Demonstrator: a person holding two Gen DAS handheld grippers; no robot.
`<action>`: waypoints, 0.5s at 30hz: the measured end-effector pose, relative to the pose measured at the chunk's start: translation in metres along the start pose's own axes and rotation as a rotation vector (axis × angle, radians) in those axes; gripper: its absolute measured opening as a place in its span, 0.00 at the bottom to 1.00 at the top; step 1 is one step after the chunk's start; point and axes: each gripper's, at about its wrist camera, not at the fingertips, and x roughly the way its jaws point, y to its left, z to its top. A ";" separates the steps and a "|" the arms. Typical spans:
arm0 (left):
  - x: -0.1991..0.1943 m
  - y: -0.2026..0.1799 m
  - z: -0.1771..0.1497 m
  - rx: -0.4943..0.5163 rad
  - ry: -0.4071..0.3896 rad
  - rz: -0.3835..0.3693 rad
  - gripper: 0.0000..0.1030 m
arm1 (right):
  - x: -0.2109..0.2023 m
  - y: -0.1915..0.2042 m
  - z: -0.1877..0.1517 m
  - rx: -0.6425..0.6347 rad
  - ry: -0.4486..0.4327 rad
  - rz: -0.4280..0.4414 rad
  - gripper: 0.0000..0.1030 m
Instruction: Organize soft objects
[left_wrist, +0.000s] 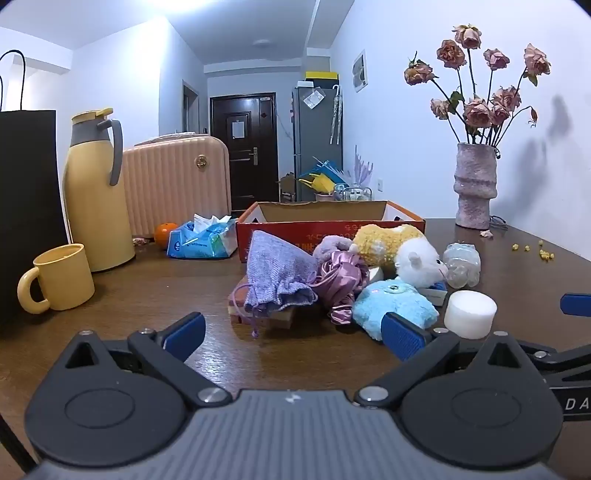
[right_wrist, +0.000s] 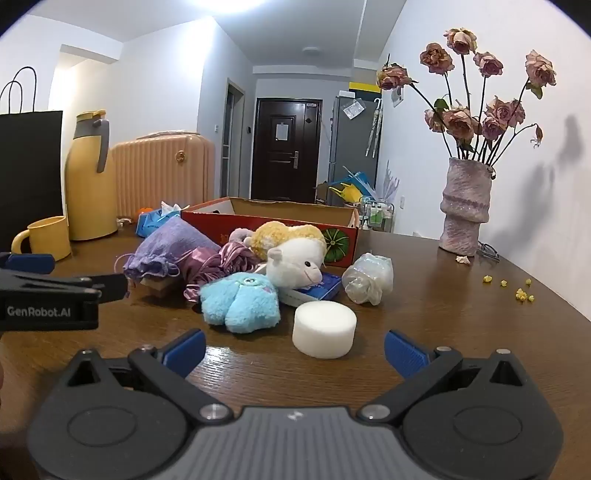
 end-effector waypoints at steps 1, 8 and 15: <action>0.000 0.000 0.000 -0.004 0.003 -0.001 1.00 | 0.000 0.000 0.000 0.001 0.001 0.000 1.00; 0.003 0.006 0.003 -0.017 0.014 -0.012 1.00 | 0.002 -0.001 -0.001 0.011 0.005 0.004 1.00; 0.002 0.008 0.000 -0.028 0.002 -0.003 1.00 | -0.001 -0.004 -0.001 0.013 0.000 -0.001 1.00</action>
